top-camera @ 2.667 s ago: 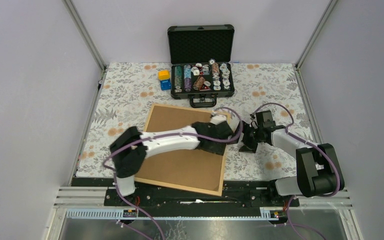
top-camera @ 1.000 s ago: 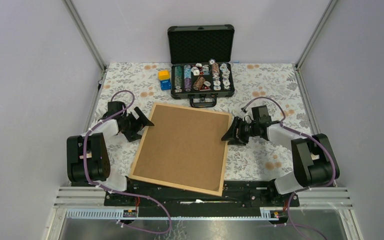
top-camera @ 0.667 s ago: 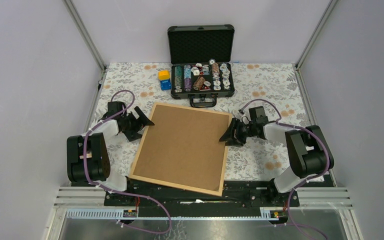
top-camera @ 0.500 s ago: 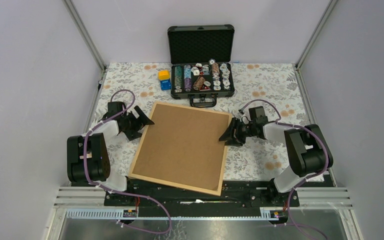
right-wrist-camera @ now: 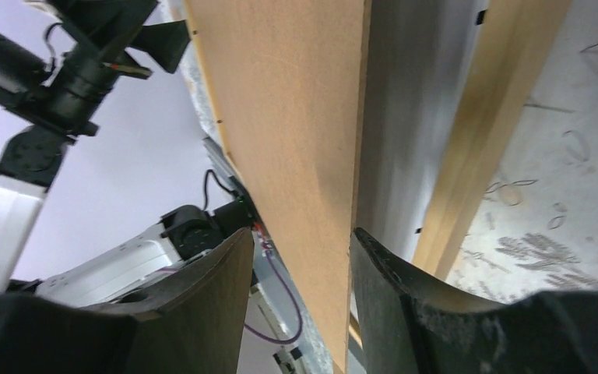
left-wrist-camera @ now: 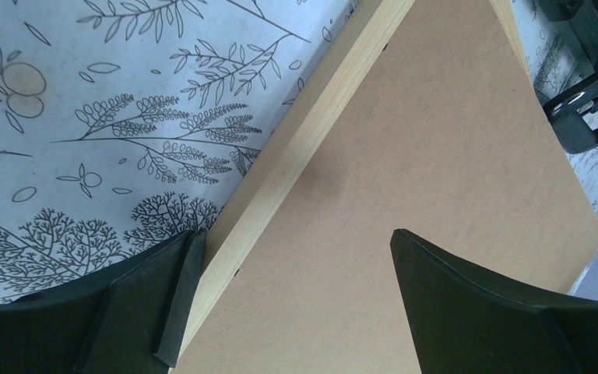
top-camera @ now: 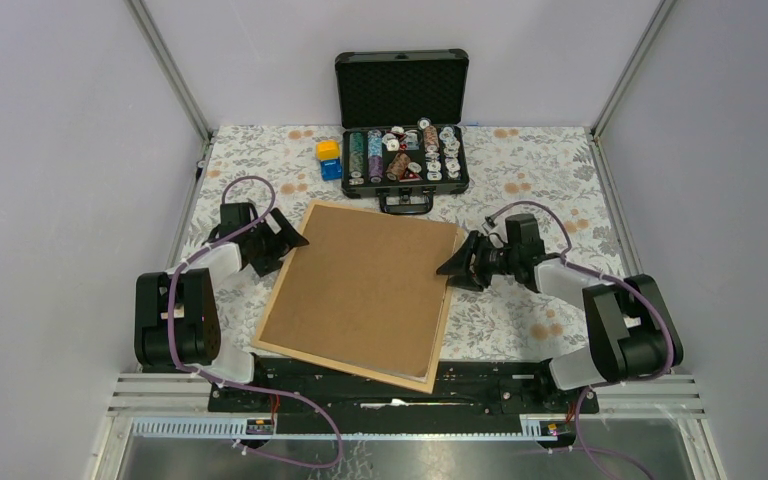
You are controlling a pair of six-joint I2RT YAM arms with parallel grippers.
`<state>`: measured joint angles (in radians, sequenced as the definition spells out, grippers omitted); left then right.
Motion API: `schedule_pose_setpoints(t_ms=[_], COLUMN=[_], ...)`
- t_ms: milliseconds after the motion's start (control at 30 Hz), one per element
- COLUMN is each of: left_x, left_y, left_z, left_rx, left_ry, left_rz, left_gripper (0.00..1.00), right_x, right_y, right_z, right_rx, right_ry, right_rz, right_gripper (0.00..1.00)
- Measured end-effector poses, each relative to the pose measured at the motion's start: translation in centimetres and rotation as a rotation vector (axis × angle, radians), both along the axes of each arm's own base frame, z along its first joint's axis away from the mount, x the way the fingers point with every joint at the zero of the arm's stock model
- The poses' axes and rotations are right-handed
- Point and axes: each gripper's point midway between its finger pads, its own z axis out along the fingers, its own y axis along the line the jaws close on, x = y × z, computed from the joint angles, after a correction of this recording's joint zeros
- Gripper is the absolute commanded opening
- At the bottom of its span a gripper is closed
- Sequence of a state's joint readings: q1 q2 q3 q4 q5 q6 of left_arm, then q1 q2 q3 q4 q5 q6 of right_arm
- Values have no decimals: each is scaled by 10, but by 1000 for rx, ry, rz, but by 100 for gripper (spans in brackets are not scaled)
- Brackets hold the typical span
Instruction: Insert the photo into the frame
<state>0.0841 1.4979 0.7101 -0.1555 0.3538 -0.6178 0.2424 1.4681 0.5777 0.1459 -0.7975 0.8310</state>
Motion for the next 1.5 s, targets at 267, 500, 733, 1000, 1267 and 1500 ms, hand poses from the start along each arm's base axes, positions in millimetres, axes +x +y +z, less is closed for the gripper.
schedule_pose_setpoints(t_ms=[267,500,733,1000,1267,1500], left_x=[9,12,6,-23,-45,-37], left_y=[7,12,6,-48,-45,-22], left_z=[0,0,0,5,5,49], left_rx=[37,75,66,-108,-84,85], left_ry=[-47,-80,-108,-57,46,29], left_rz=[22,45,42,-77,-69,-53], left_gripper=[99,99,99,99,99,99], right_x=[-1,3,10,40,56,58], right_y=[10,26,37,45,50,43], right_z=[26,85,135,154,154,148], right_rx=[179,385,501,534,385,199], right_ry=[-20,-172,-367,-420,-351,-307], right_rz=[-70,-39,-40,-114,-160,-174], right_gripper=[56,56,57,56,58,60])
